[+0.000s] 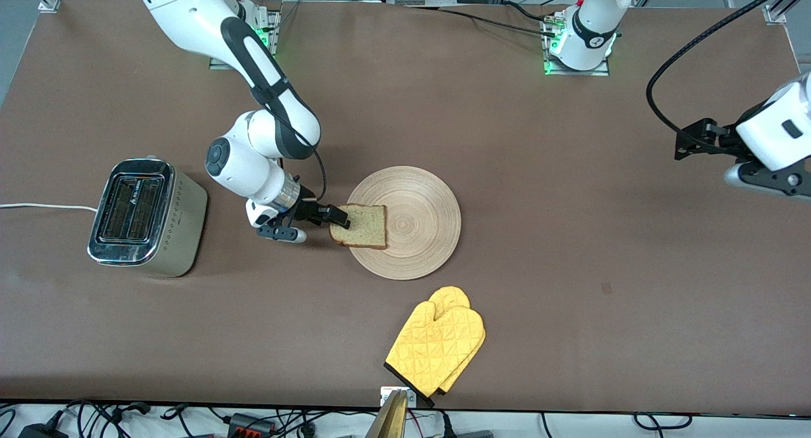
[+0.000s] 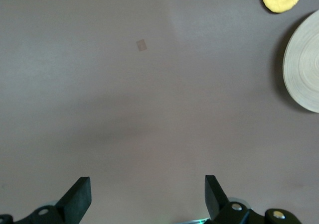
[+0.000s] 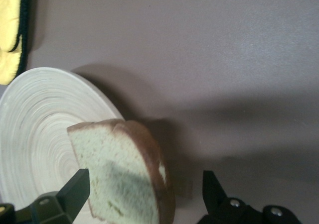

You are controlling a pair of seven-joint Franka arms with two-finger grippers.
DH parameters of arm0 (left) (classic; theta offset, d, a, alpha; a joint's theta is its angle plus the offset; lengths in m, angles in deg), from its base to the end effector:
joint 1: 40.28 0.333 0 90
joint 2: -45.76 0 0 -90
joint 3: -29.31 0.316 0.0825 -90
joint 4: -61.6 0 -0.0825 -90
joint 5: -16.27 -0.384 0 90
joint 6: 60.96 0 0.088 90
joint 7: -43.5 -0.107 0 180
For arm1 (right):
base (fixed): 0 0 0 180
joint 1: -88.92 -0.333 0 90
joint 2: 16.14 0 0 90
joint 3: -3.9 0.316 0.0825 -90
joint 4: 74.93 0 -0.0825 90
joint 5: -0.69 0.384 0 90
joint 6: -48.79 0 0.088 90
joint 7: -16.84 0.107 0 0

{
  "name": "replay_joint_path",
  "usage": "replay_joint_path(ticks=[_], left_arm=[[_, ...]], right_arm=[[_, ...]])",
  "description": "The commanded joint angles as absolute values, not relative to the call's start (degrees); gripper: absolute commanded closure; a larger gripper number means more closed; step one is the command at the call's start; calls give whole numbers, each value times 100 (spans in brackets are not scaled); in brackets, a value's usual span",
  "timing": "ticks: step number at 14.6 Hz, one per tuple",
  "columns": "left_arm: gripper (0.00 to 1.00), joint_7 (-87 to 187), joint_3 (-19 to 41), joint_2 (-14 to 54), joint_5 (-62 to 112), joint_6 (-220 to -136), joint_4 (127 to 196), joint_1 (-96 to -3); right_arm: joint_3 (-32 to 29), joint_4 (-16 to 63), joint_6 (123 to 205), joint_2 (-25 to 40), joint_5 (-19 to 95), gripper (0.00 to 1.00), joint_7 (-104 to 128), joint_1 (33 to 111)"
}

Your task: Move plate and put bread in toaster

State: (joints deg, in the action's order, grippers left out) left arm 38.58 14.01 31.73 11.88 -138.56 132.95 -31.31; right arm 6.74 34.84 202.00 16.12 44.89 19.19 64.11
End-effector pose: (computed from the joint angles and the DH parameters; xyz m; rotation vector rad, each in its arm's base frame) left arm 0.6027 -0.0343 0.6190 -3.1095 0.2824 0.1994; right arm 0.5774 0.2768 0.2109 -2.6607 0.3124 -0.0796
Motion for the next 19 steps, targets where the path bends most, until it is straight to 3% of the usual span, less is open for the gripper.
replay_joint_path(ticks=[1, 4, 7, 9, 15, 18, 19], left_arm=[[0, 3885, 2761, 4141, 1749, -14767, 14811, -3886], [0, 4007, 2843, 5057, 1715, -15798, 16229, -4036], [0, 4736, 2992, 5226, 1557, -15799, 16556, -4422], [0, 4554, 3124, 5226, 1486, -15826, 16531, -4512], [0, 4465, 3019, 5147, 1495, -15624, 16250, -4459], [0, 4465, 2975, 5121, 1495, -15641, 16241, -4468], [0, 4456, 2984, 5129, 1495, -15624, 16232, -4459]], right_arm=[[698, 3274, 20286, 1805, 4657, 0, 1781, 6396], [698, 3274, 20278, 1805, 4657, 1, 1781, 6396], [698, 3274, 20278, 1805, 4666, 23, 1789, 6396], [698, 3274, 20278, 1805, 4666, 32, 1816, 6378], [698, 3265, 20138, 1788, 4666, 39, 1833, 6405], [698, 3256, 20111, 1761, 4701, 66, 1825, 6387], [698, 3256, 20093, 1753, 4710, 66, 1825, 6396]])
